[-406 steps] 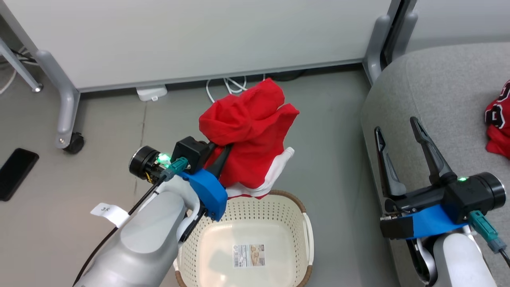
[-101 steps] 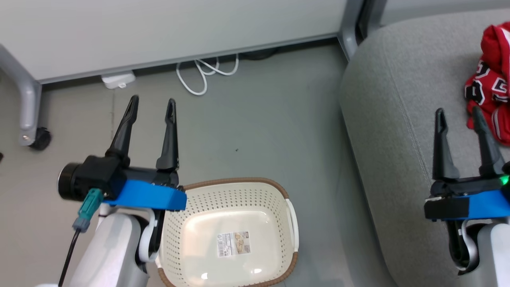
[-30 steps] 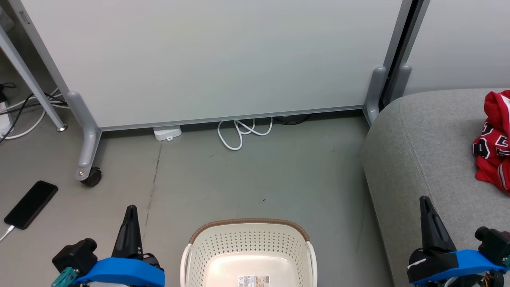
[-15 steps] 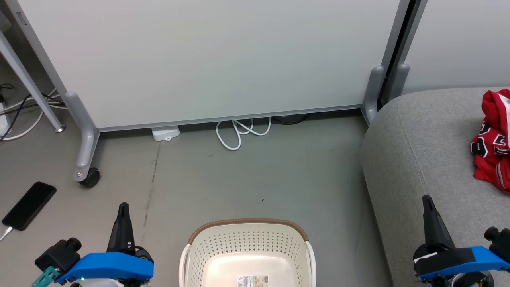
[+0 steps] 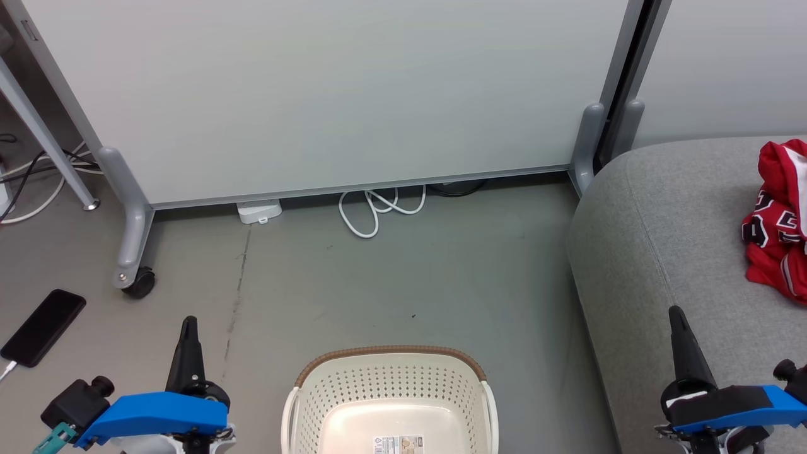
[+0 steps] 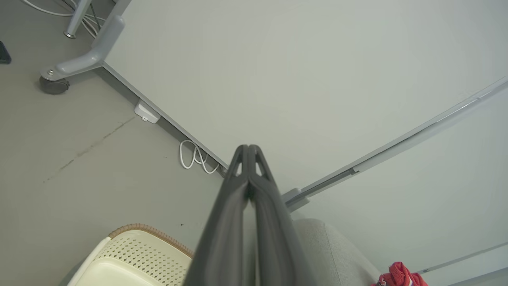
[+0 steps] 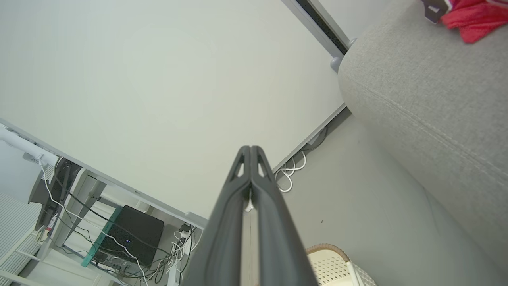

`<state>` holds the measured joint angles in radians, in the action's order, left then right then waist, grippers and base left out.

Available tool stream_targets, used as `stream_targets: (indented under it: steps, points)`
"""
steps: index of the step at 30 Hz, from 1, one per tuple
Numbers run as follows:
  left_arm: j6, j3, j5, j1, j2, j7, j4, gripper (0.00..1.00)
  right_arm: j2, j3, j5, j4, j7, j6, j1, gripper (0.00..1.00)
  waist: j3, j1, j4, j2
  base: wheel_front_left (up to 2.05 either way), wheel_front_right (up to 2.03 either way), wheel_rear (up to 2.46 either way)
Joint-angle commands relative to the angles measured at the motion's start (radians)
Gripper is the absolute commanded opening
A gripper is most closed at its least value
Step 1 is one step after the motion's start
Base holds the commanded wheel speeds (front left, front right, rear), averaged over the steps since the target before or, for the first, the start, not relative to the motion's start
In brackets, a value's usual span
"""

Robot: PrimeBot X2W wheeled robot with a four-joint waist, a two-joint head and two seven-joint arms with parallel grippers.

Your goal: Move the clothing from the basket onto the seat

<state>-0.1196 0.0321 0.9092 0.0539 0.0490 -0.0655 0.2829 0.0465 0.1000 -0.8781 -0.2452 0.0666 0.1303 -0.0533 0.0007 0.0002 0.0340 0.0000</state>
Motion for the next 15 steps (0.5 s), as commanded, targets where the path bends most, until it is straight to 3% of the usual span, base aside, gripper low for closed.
stream_targets:
  steps: [1, 15]
  points:
    - [-0.005, 0.009, 0.032, 0.03, 0.002, 0.008, -0.016, 0.0, 0.004, 0.002, -0.037, 0.011, -0.008, 0.0, -0.027, 0.0, 0.0, -0.0001, -0.001, 0.0, 0.0, 0.0, 0.0]
    - [-0.008, 0.027, 0.191, 0.039, 0.002, 0.049, -0.022, 0.0, 0.004, 0.005, -0.203, 0.01, -0.05, 0.0, -0.036, 0.0, 0.0, -0.0001, -0.007, 0.0, 0.0, 0.0, 0.0]
